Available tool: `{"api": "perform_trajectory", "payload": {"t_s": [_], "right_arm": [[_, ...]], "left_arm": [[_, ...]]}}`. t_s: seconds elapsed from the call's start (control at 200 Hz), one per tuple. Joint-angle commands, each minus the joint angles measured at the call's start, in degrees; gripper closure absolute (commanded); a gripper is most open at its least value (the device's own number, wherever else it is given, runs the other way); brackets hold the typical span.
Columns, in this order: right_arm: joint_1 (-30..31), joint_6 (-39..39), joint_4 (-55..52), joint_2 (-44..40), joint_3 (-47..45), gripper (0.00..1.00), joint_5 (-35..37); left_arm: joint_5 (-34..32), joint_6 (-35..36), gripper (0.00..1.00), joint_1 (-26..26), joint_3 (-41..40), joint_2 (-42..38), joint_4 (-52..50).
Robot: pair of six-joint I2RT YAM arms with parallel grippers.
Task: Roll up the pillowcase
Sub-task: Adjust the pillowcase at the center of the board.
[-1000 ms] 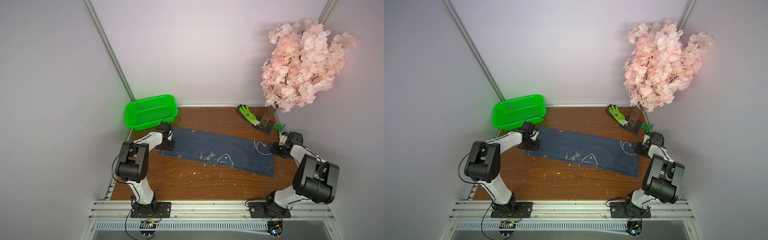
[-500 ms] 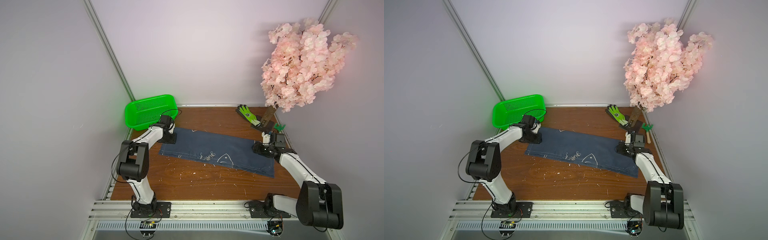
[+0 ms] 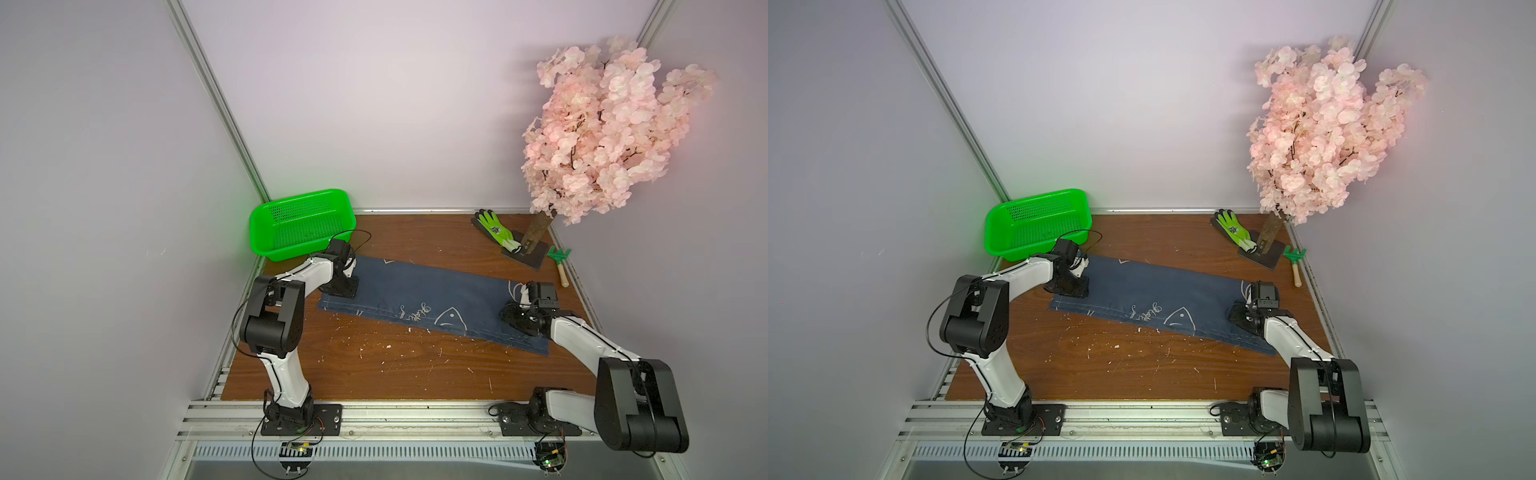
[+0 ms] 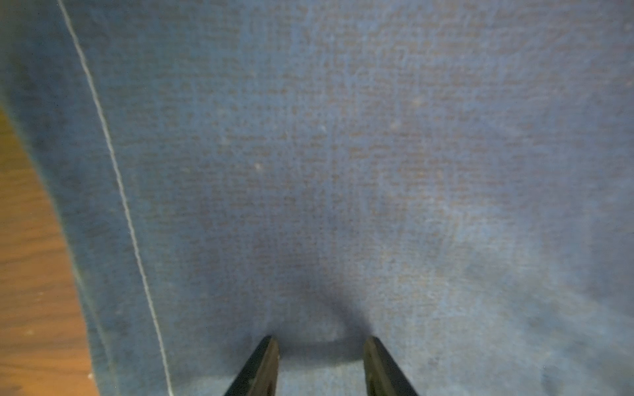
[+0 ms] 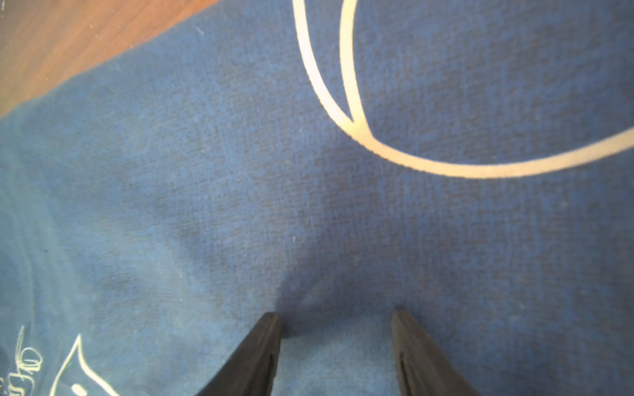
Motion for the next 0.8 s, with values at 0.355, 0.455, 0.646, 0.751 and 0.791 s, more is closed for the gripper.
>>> {"api": "perform_trajectory", "payload": {"t_s": [0.355,0.455,0.646,0.751,0.791], "right_arm": [[4.93,3.62,-10.82,-7.04,-3.21,0.41,6.79],[5.63,5.24,-12.26,-10.88,-4.83,0.41,7.72],[6.8,8.81,-14.48,-12.07,-5.38,0.41,8.17],[7.12,8.99,-14.55,-12.7,-5.76,0.42,7.3],[7.49,8.83,-14.51,-12.51,-5.79,0.42,6.55]], "left_arm": [[-4.63,1.28,0.53,-6.18,11.37,11.71,1.17],[-5.37,2.41,0.53,-7.55,16.29,15.15,1.07],[-6.12,3.08,0.53,-8.76,29.8,23.13,1.07],[-6.67,4.33,0.53,-8.94,37.85,27.98,0.74],[-7.67,4.54,0.53,-8.88,40.87,29.91,0.51]]}}
